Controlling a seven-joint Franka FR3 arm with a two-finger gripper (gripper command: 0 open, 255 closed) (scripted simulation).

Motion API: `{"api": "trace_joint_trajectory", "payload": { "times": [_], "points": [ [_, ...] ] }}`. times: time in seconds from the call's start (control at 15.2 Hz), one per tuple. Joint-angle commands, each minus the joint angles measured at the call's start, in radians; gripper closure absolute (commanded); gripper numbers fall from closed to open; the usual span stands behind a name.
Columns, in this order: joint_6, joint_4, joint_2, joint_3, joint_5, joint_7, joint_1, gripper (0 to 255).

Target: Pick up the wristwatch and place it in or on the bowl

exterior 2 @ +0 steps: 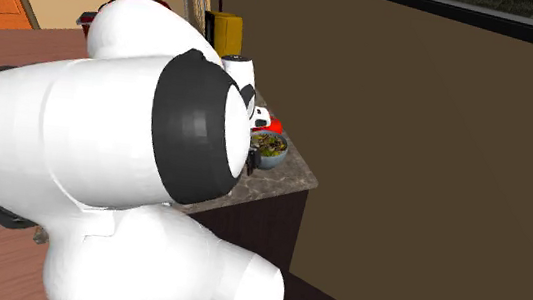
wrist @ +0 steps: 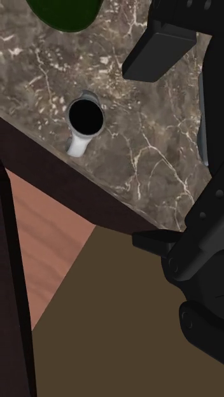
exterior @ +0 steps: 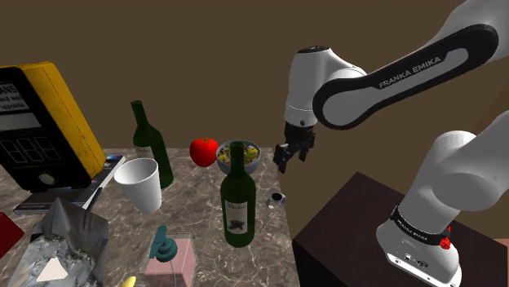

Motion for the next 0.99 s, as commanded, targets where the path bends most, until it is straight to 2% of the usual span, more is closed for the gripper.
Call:
{"api": "trace_joint_trajectory", "payload": {
  "times": [0.0,0.26,0.79,0.92],
  "points": [
    [0.064,0.004,0.071,0.034,0.006,0.038,0.004,0],
    [0.181,0.032,0.225,0.101,-0.011,0.128,0.005,0],
    [0.311,0.011,0.34,0.125,-0.062,0.175,-0.011,0],
    [0.321,0.009,0.349,0.126,-0.068,0.179,-0.012,0]
  ]
}}
